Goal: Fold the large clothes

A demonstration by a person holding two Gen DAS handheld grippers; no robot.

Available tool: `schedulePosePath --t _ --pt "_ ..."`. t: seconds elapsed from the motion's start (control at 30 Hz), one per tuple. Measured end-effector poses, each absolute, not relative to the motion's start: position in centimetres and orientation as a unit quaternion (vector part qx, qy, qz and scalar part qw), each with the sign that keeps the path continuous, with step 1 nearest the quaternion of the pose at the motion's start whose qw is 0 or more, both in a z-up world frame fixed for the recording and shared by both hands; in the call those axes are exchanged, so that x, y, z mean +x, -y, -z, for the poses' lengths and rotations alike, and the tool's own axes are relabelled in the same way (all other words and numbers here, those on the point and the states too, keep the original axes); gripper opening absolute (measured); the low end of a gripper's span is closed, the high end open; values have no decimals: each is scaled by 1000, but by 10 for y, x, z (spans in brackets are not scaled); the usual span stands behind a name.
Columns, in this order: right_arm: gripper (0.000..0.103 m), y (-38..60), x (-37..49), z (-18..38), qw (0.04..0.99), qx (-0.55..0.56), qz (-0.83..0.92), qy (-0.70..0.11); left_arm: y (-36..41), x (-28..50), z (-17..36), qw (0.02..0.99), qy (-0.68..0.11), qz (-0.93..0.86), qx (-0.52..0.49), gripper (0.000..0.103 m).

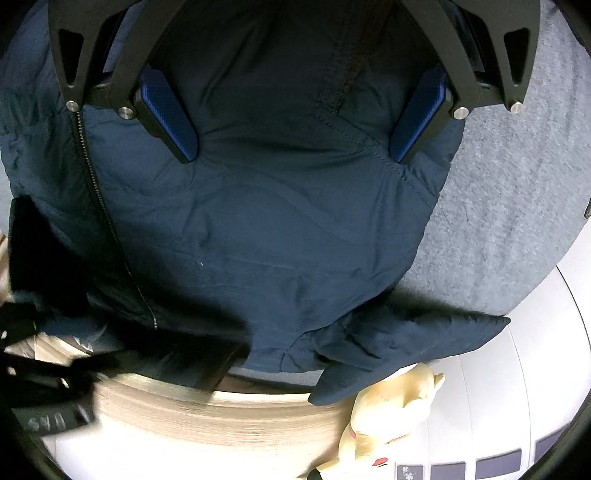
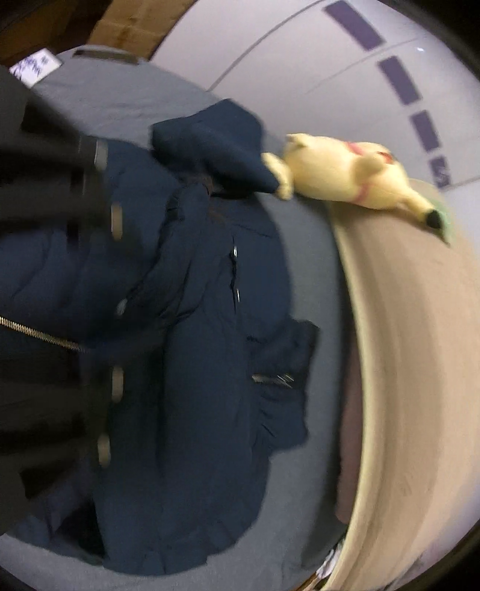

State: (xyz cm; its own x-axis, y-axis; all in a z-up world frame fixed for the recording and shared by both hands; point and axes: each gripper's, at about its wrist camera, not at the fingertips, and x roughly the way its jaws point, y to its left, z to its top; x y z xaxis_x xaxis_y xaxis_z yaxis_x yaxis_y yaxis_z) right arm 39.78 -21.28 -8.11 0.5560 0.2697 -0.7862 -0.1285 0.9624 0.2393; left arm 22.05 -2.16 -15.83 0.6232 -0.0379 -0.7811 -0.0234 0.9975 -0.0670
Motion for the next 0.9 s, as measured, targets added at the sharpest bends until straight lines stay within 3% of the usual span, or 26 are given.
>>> schedulePosePath --t 0.03,0.3,0.43,0.6,0.9 --pt "92 208 395 84 878 73 -121 -457 22 221 158 900 -434 4 -35 103" --pt "92 243 358 51 887 104 -164 -419 20 223 153 889 -456 16 -36 103" --pt "97 315 330 51 881 208 -151 -397 -3 230 118 877 -460 51 -129 103" --pt "97 419 295 97 831 388 -104 -385 -15 278 83 870 -452 58 -189 103" --pt "97 493 278 168 735 578 -79 -345 6 347 124 838 -517 23 -173 103"
